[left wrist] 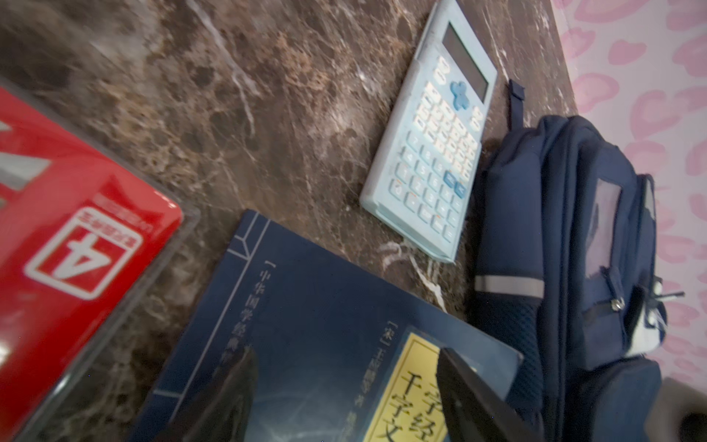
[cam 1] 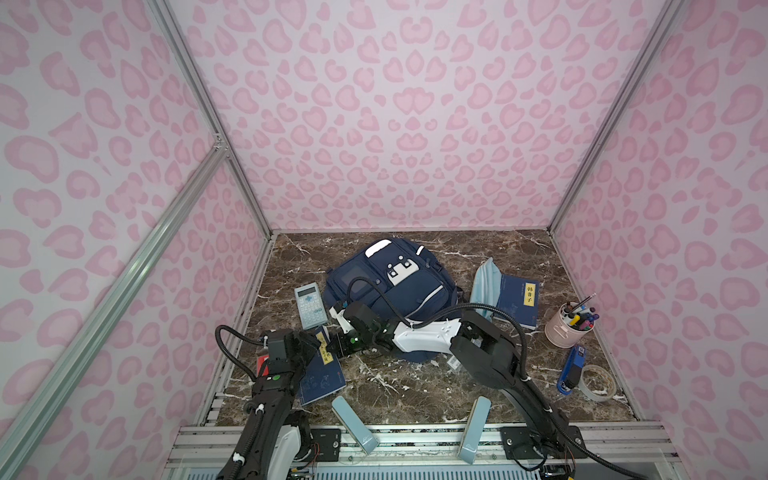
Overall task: Pack the student bag
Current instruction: 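Withdraw the right gripper while the left gripper grasps the blue book near the calculator, then lift the blue book upright with the left gripper and pass it to the right gripper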
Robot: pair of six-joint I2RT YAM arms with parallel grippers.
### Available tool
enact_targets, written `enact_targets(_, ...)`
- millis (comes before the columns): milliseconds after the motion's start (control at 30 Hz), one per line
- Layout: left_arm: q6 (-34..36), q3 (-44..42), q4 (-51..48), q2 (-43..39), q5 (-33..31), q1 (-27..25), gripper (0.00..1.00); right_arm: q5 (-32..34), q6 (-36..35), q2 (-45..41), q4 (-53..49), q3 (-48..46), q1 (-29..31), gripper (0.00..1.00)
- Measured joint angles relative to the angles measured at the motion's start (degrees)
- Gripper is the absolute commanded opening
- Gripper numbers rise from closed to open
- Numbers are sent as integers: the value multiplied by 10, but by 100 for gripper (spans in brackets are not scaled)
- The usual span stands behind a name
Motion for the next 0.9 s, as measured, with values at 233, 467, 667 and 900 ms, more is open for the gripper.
enact_targets(233, 95, 99, -14, -89, 119, 0, 76, 9, 14, -156, 50, -114, -45, 0)
enact_targets(467, 123, 125, 55, -79, 274, -39, 78, 1, 30, -314, 68, -225, -98, 0)
enact_targets(667, 127, 116, 119, -57, 299, -134, 89, -21, 29, -459, 68, -346, -177, 0)
enact_targets(900, 114, 119, 233, 47, 333, -240, 81, -68, 31, -549, 76, -418, -209, 0)
